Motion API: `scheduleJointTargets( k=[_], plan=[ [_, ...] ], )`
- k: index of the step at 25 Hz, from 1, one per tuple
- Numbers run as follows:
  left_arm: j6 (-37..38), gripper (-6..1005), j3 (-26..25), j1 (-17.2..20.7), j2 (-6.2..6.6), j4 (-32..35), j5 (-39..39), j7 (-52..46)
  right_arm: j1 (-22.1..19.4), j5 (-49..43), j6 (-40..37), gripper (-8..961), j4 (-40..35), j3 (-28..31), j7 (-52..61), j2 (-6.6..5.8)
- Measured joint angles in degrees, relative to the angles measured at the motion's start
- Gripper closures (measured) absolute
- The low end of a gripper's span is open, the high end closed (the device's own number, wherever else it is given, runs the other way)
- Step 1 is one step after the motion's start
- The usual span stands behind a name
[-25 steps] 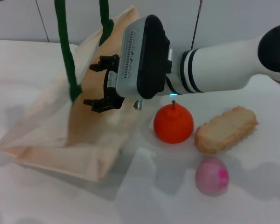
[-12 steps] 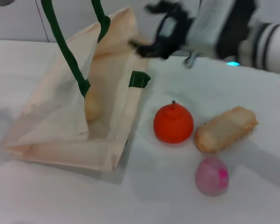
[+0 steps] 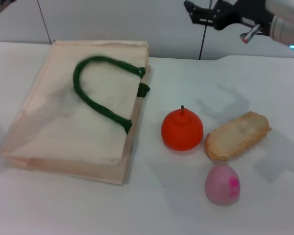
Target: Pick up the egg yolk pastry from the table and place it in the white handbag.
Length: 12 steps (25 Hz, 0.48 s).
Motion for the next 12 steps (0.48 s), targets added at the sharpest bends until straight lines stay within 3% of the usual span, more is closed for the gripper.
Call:
scheduleJointTargets(
  k=[3,8,9,10,12],
  plan=[
    [-0.8,733,-0.2,0.9,-0.56,0.0,-1.3,1.6,-1.2,2.8,0.0,66,-0.1,1.4,-0.9,-0.02],
    [-2.8,492,-0.2,2.1,-2.96,0.0,-4.9,9.1,-3.6,11.5,0.0,67,0.4,3.4,-7.4,0.03],
    [-2.8,447,-0.2,2.1,-2.96,0.0,-4.9,9.1,-4.2,14.2,0.0,67,0.9,3.9,-9.6,0.04],
    [-4.8,402,-0.3,2.4,-4.47,0.1,-6.5,13.3,-4.6,17.1,0.1,68,1.4,4.4,-11.8,0.03],
    [-6.7,311,-0.3,2.6,-5.63,0.3,-7.5,16.8,-5.7,24.2,0.6,68,3.3,5.5,-17.5,0.05]
  ],
)
